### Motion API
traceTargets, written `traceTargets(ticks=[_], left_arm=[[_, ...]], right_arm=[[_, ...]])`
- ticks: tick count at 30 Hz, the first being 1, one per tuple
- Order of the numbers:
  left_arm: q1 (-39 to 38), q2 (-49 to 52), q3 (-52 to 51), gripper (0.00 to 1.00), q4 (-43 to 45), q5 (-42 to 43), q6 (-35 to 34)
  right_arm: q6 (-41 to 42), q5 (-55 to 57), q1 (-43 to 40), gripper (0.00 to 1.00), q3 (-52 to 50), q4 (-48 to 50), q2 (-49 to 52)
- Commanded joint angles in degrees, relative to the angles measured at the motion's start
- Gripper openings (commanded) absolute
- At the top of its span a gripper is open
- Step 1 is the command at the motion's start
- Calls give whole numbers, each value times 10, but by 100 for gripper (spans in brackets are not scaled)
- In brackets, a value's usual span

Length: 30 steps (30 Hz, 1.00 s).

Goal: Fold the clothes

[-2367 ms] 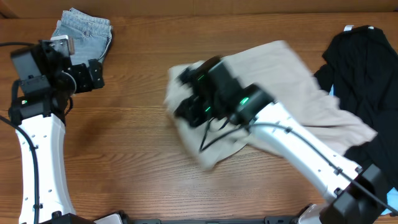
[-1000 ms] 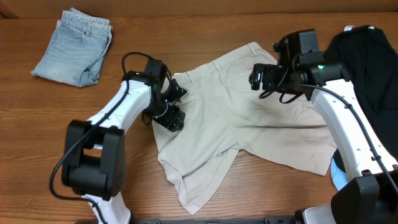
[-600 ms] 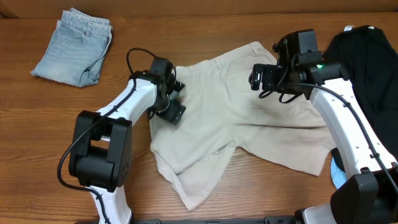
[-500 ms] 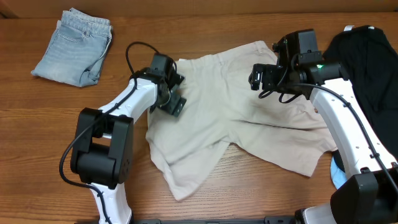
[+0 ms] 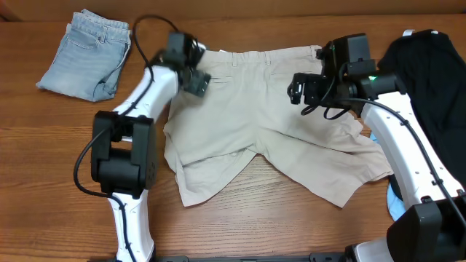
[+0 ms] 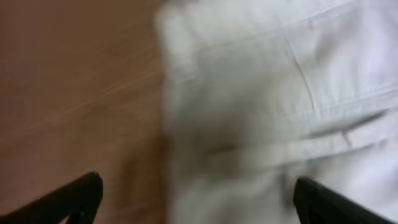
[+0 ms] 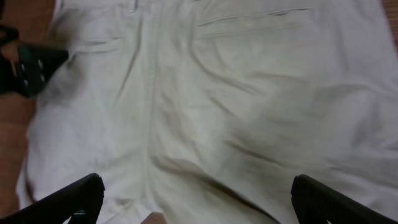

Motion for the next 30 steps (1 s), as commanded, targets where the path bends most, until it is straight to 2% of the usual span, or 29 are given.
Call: traceTargets(ticks=[1, 6, 9, 12, 14, 17, 21, 23, 24, 30], left_arm=[[2, -9, 160, 100, -102, -19, -21], [3, -9, 306, 100, -277, -19, -67], [3, -9, 350, 100, -336, -19, -68], [3, -9, 363, 100, -360, -19, -71], [3, -9, 363, 100, -367, -19, -71], [3, -9, 362, 100, -376, -19, -78], [3, -9, 362, 100, -380, -19, -78], [3, -9, 362, 100, -381, -19, -80], [3, -9, 362, 100, -381, -19, -82], [3, -9, 362, 100, -381, -19, -82]], right_arm=[[0, -38, 38, 99, -3, -3, 3], [21, -27, 118, 90, -14, -40, 3], [62, 3, 168, 85, -39, -44, 3], [117, 23, 218, 67, -80, -14, 3], [187, 38, 246, 54, -109, 20, 3], [290, 40, 275, 47, -149, 73, 3], [387, 40, 293, 48, -179, 108, 12], [422, 41, 297, 59, -187, 114, 27], [441, 40, 297, 61, -187, 114, 41], [470, -3, 297, 63, -187, 149, 101]])
